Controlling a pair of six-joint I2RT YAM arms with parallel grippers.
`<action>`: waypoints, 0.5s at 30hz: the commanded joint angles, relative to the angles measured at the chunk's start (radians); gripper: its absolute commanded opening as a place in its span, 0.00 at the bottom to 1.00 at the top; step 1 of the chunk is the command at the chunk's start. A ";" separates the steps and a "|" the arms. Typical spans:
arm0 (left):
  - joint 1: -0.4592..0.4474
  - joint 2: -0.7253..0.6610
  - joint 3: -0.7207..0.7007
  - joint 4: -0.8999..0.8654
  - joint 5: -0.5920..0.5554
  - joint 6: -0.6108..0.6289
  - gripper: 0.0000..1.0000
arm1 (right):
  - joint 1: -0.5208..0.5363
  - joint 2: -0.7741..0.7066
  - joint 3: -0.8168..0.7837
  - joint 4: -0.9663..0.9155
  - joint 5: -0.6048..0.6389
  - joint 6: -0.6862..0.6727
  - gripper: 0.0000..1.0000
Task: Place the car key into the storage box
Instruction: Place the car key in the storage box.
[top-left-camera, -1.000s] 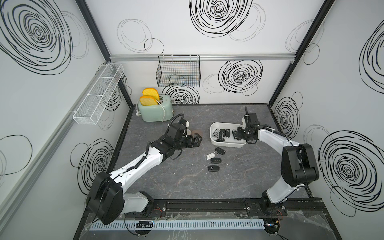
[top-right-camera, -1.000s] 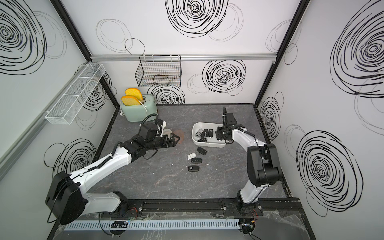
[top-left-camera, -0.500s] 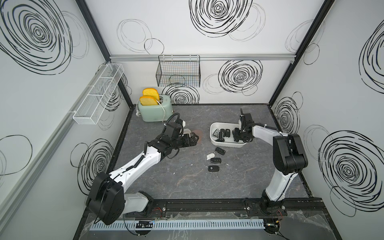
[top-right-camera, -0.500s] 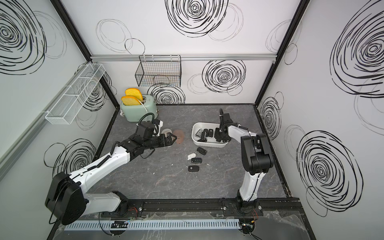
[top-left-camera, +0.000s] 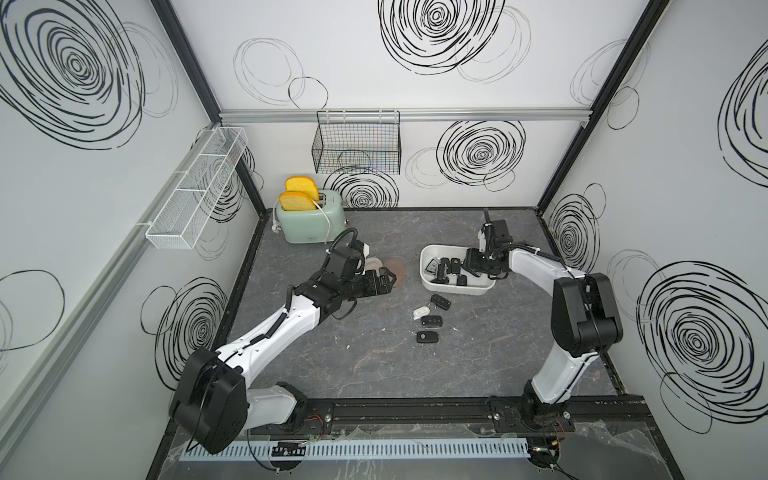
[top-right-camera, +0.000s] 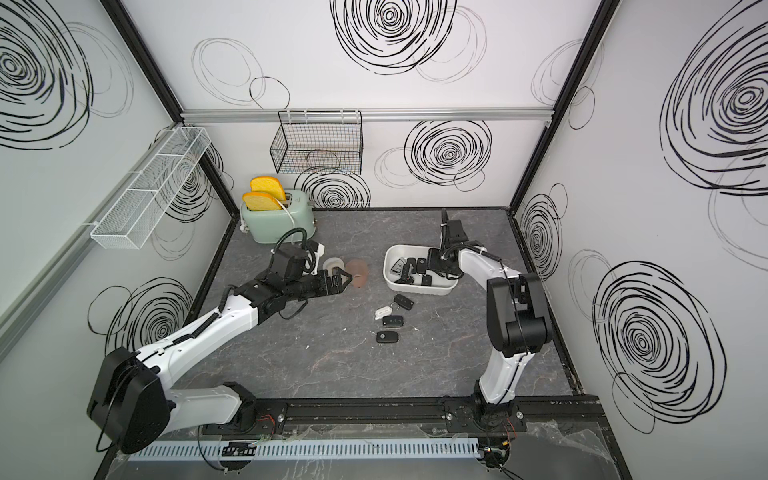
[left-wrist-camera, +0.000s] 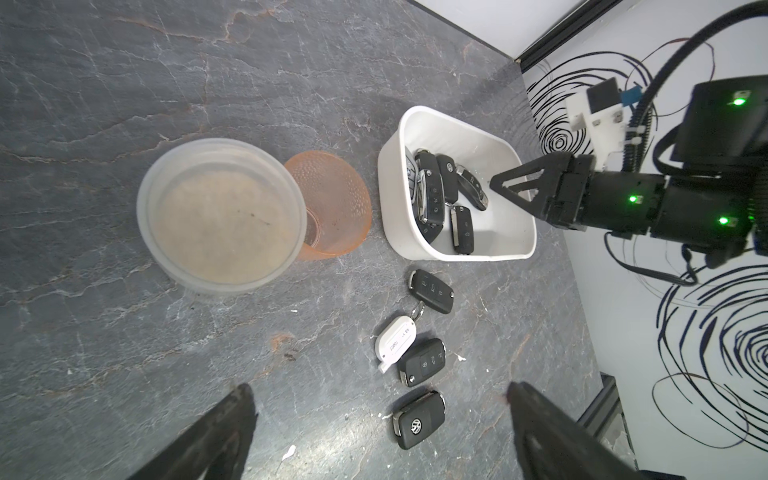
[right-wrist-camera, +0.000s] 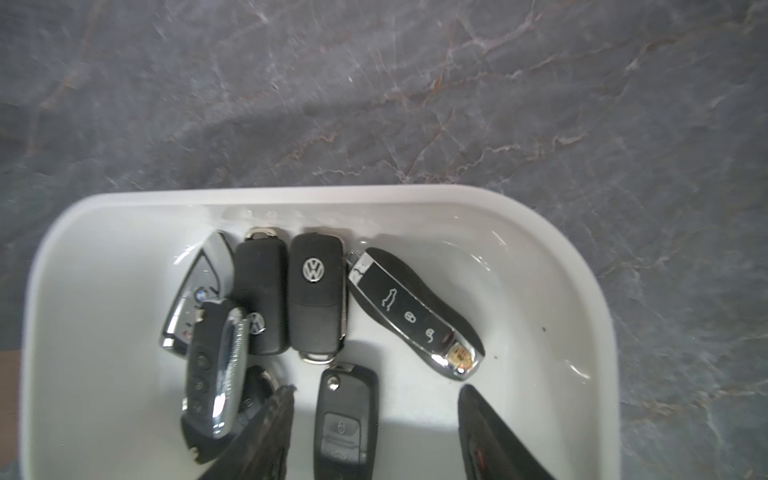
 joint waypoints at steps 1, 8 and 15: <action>0.002 -0.026 -0.026 0.057 0.016 -0.025 0.98 | 0.027 -0.115 -0.034 -0.004 -0.038 0.000 0.69; -0.033 -0.044 -0.067 0.072 0.001 -0.062 0.98 | 0.089 -0.321 -0.193 0.015 -0.101 -0.002 0.72; -0.097 -0.066 -0.107 0.069 -0.036 -0.104 0.98 | 0.187 -0.462 -0.336 0.012 -0.144 0.003 0.75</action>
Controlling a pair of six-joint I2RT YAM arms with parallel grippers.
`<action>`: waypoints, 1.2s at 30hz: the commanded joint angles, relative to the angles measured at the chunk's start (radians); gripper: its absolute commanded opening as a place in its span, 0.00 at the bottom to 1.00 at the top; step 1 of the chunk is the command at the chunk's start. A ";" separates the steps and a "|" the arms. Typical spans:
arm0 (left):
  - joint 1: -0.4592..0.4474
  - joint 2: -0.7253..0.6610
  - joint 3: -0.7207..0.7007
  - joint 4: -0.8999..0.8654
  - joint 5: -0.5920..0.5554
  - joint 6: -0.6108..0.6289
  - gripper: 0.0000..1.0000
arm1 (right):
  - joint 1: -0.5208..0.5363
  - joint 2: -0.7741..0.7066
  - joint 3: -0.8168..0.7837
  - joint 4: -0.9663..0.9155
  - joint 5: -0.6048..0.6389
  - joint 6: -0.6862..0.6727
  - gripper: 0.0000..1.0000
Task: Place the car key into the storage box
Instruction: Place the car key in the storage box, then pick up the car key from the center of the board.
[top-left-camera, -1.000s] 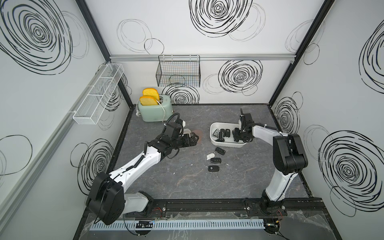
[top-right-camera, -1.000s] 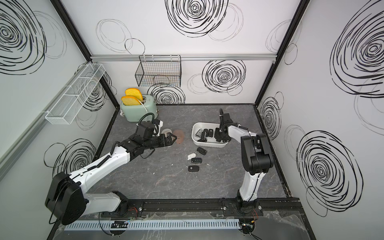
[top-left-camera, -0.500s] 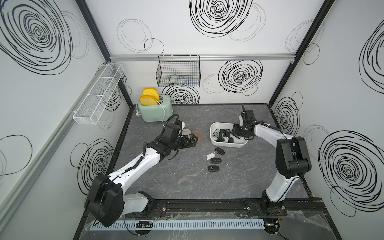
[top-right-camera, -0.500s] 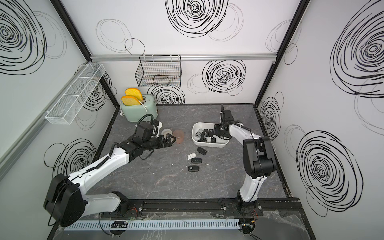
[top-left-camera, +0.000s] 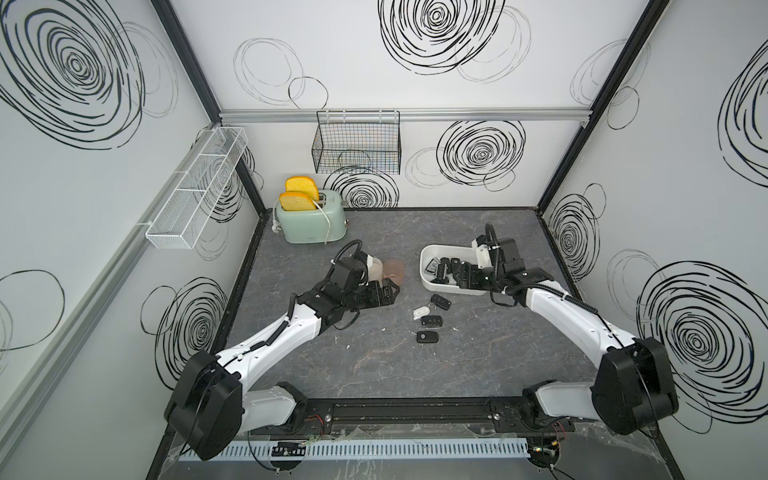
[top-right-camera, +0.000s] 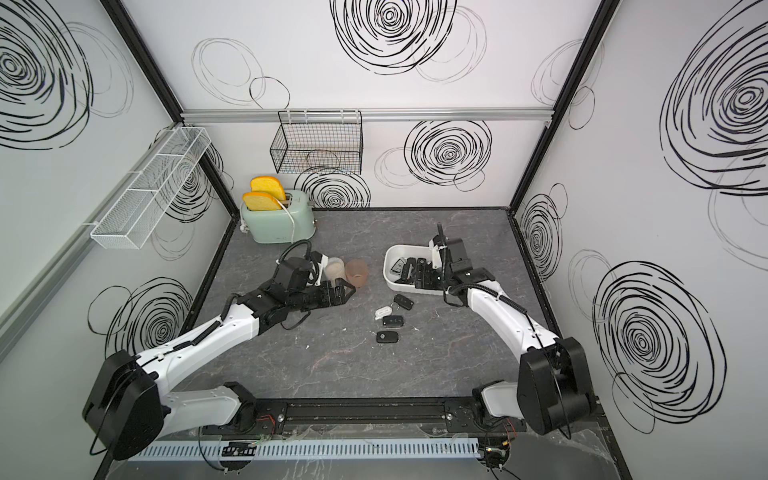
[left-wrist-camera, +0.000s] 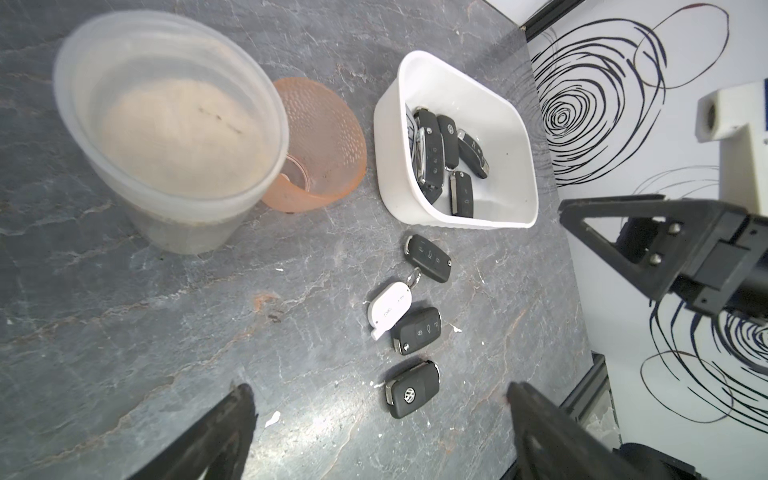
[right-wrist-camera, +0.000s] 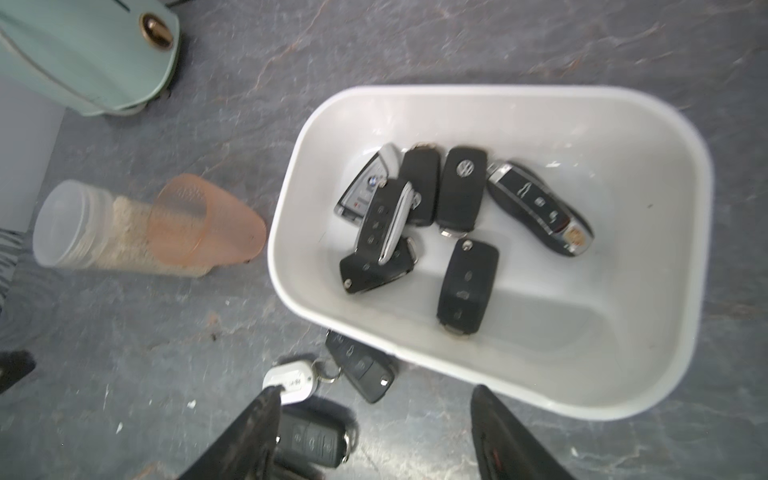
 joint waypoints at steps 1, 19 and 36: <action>-0.029 -0.034 -0.025 0.043 -0.033 -0.042 0.98 | 0.042 -0.034 -0.044 -0.009 -0.044 0.006 0.75; -0.062 -0.087 -0.068 0.025 -0.072 -0.056 0.98 | 0.152 0.129 -0.127 0.082 0.016 -0.028 0.65; 0.011 -0.025 0.002 -0.014 -0.011 0.046 0.98 | 0.153 0.328 -0.056 0.106 0.096 -0.083 0.59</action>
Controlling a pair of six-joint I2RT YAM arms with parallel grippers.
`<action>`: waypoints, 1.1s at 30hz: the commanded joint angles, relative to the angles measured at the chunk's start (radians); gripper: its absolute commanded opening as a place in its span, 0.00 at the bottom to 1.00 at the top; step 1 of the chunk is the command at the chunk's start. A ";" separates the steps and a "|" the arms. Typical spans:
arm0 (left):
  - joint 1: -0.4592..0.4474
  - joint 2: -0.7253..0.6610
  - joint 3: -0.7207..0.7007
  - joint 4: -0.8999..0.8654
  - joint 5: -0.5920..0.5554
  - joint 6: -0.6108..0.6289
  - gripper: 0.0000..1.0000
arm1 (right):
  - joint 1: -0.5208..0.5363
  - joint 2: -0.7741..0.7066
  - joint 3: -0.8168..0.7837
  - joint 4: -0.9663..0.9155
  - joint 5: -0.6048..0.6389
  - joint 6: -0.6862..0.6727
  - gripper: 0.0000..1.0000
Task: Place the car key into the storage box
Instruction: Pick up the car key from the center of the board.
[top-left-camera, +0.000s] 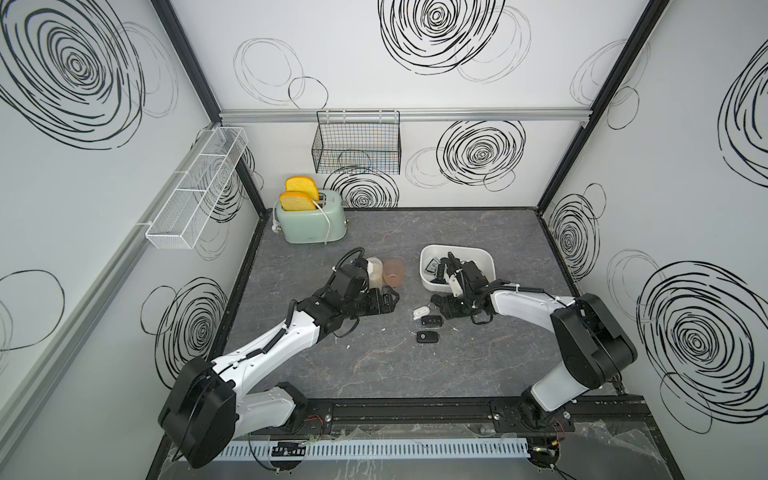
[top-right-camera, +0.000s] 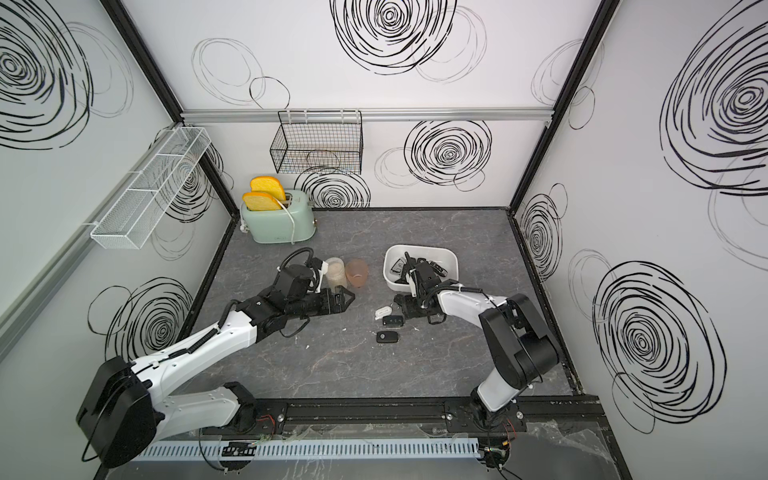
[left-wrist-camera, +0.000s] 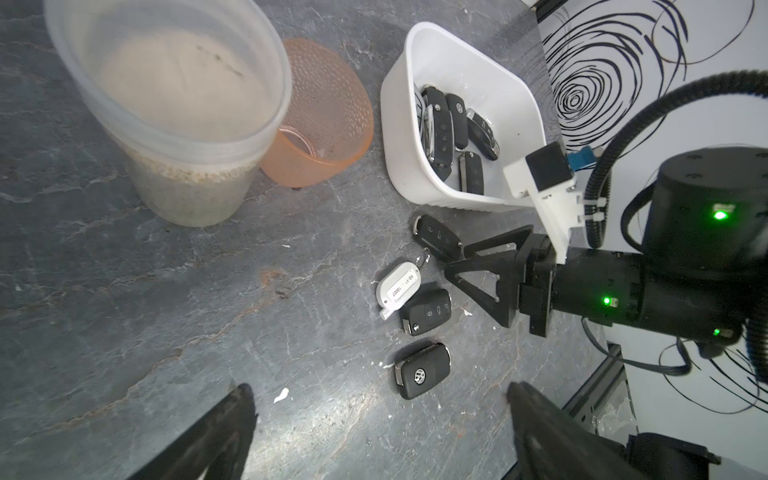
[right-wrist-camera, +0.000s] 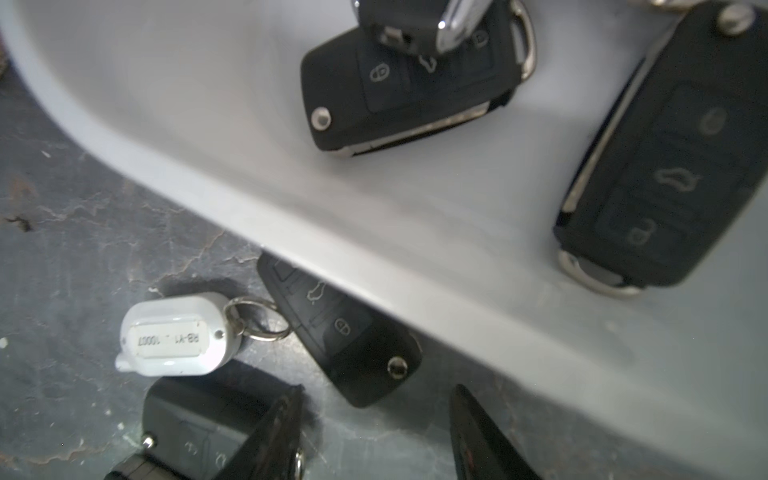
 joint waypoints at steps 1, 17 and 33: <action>0.029 0.014 0.041 0.000 0.026 0.035 0.98 | 0.004 0.031 0.029 0.013 0.016 -0.018 0.59; 0.086 0.023 0.049 -0.003 0.060 0.062 0.98 | 0.010 0.136 0.104 0.007 0.017 -0.033 0.57; 0.089 -0.007 0.020 0.006 0.054 0.040 0.98 | 0.022 0.116 0.120 -0.012 0.001 -0.041 0.31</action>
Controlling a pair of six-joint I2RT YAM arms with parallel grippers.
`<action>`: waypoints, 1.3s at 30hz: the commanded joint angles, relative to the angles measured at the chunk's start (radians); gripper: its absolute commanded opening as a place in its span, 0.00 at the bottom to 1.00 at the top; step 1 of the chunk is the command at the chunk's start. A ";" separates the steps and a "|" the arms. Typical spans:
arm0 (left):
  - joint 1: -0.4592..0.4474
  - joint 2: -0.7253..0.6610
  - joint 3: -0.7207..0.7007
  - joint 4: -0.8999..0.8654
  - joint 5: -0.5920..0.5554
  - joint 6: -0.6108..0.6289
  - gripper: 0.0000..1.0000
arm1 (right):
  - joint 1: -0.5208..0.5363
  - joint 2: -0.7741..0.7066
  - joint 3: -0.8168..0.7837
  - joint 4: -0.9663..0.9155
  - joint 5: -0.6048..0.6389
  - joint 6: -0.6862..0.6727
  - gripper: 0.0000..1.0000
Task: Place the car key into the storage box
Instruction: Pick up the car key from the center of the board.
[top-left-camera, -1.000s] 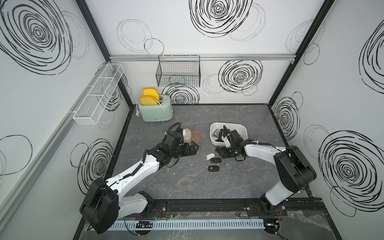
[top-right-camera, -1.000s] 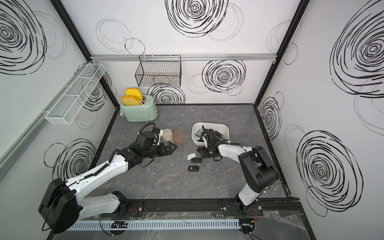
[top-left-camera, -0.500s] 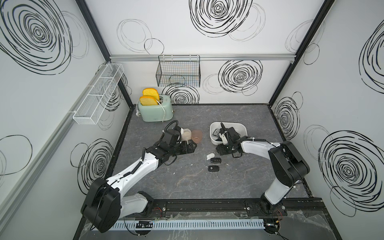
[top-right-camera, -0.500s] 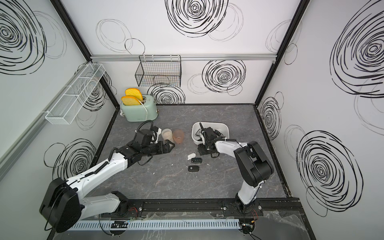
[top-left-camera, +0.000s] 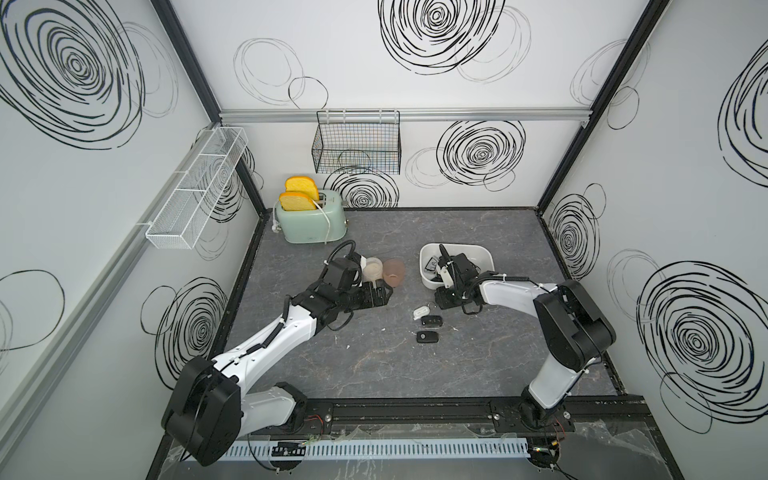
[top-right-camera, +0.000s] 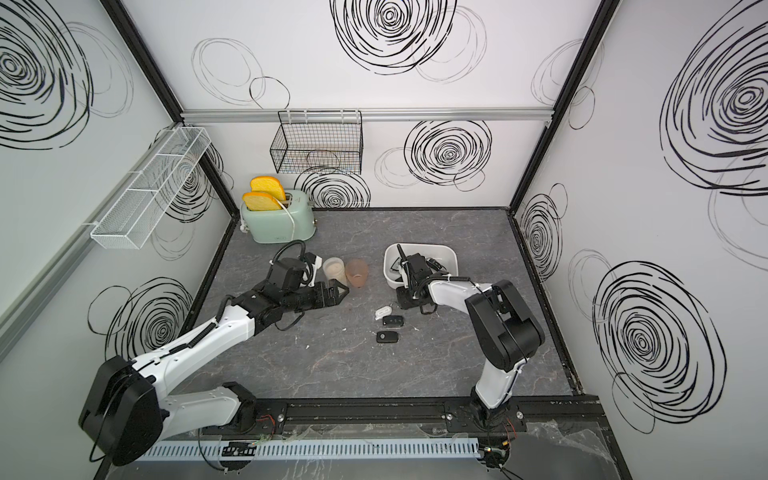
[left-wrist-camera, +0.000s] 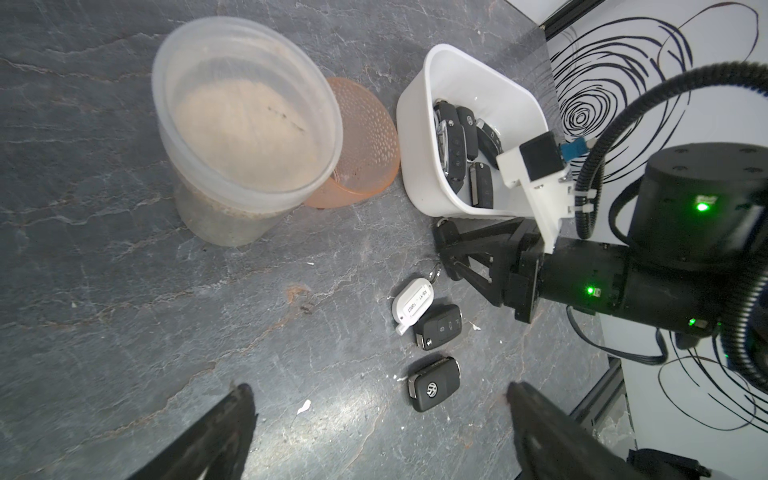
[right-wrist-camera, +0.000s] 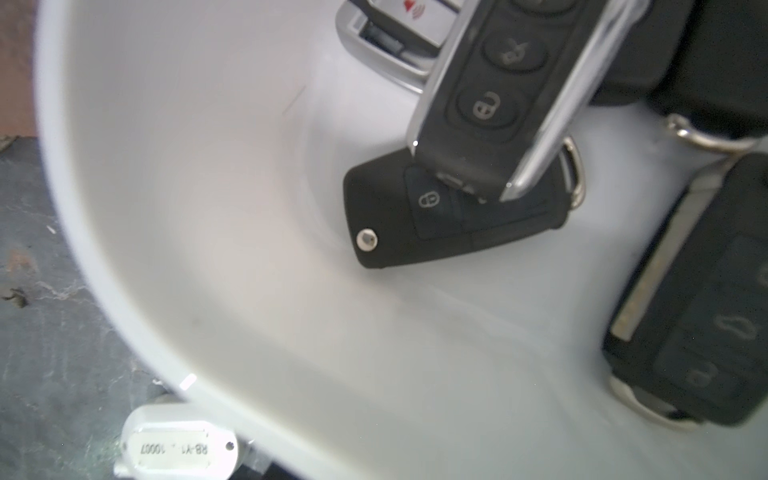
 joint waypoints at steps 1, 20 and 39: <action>0.008 -0.023 -0.001 0.027 0.001 -0.008 0.98 | 0.008 -0.011 0.013 -0.058 -0.027 -0.011 0.30; -0.087 0.038 0.085 -0.001 -0.053 0.036 0.98 | -0.068 -0.310 0.028 -0.105 -0.122 0.032 0.30; -0.120 0.164 0.237 -0.074 -0.025 0.176 0.98 | -0.279 -0.109 0.204 -0.105 -0.060 0.054 0.31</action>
